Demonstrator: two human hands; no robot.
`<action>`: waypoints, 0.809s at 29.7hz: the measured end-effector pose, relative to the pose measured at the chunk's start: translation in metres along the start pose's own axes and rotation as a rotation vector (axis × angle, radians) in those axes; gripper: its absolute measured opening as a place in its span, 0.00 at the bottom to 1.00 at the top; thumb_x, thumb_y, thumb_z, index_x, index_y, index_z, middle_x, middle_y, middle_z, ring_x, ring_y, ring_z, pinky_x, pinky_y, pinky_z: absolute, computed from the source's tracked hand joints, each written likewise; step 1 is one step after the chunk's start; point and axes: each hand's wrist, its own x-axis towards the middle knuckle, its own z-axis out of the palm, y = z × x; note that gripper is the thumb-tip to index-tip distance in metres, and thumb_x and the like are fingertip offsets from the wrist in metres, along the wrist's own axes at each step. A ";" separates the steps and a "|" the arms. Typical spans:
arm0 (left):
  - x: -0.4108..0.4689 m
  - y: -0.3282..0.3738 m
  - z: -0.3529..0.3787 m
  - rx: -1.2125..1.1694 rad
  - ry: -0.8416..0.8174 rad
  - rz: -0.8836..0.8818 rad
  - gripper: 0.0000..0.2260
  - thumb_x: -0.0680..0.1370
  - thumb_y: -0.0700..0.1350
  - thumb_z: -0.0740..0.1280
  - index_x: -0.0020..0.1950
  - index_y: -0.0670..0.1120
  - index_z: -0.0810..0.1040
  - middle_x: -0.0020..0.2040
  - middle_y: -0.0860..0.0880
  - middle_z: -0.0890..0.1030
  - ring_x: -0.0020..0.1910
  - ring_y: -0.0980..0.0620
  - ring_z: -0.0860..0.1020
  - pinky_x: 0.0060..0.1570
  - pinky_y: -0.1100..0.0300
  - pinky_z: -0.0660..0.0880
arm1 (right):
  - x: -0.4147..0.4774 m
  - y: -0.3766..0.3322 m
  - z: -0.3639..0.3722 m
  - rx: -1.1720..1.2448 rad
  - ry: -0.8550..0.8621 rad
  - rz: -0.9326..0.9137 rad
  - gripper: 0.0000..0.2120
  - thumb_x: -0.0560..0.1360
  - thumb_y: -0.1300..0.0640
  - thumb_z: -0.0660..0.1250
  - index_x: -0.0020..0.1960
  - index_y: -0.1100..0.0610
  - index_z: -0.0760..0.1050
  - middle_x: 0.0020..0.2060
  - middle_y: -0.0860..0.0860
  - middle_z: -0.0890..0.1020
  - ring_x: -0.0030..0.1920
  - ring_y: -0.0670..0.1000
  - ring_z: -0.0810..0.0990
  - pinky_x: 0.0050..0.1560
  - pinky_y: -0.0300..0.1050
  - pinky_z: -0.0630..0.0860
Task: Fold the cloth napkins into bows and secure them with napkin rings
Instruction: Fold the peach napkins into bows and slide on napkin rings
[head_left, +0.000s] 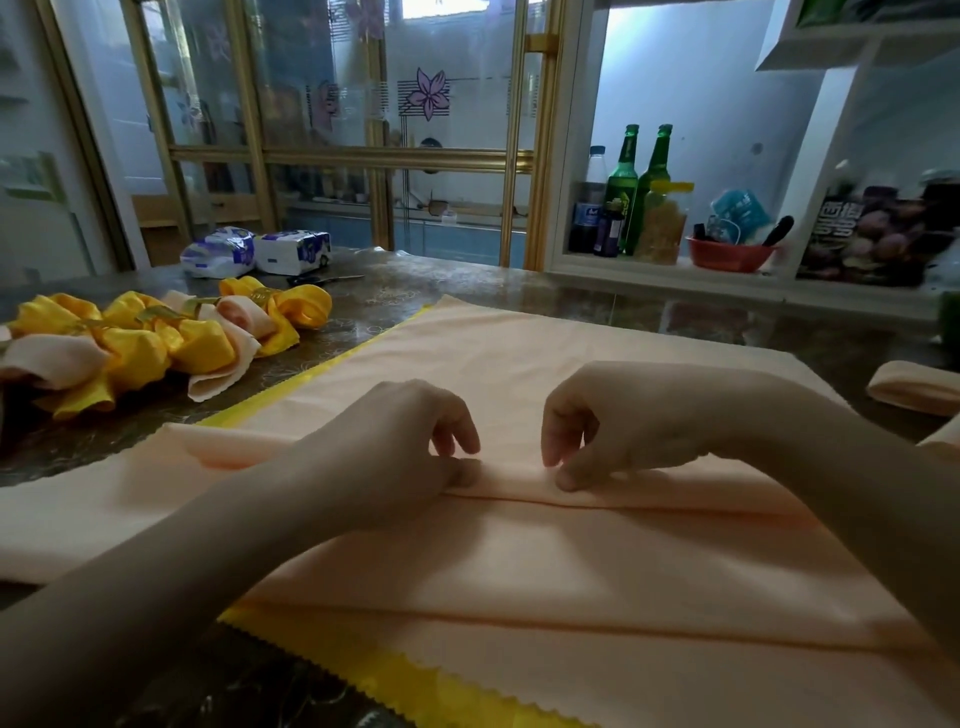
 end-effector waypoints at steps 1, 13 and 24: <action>0.000 0.000 0.001 -0.001 -0.011 -0.010 0.08 0.75 0.49 0.68 0.54 0.56 0.79 0.42 0.61 0.73 0.43 0.61 0.72 0.41 0.71 0.69 | -0.001 -0.002 0.000 -0.007 0.001 0.000 0.05 0.72 0.53 0.71 0.44 0.46 0.76 0.43 0.43 0.77 0.44 0.45 0.76 0.52 0.46 0.78; -0.018 0.005 0.012 0.064 0.131 0.087 0.10 0.76 0.49 0.66 0.41 0.60 0.66 0.43 0.60 0.69 0.40 0.63 0.68 0.37 0.70 0.66 | -0.006 -0.015 0.006 -0.083 -0.052 -0.027 0.09 0.69 0.58 0.71 0.41 0.48 0.71 0.37 0.45 0.74 0.37 0.47 0.72 0.39 0.45 0.73; -0.020 -0.004 0.004 -0.169 -0.037 -0.003 0.02 0.74 0.53 0.66 0.42 0.60 0.74 0.40 0.57 0.77 0.39 0.62 0.75 0.40 0.67 0.72 | -0.009 -0.018 -0.004 0.062 -0.223 0.006 0.03 0.74 0.60 0.69 0.45 0.60 0.80 0.43 0.57 0.83 0.34 0.48 0.80 0.36 0.34 0.78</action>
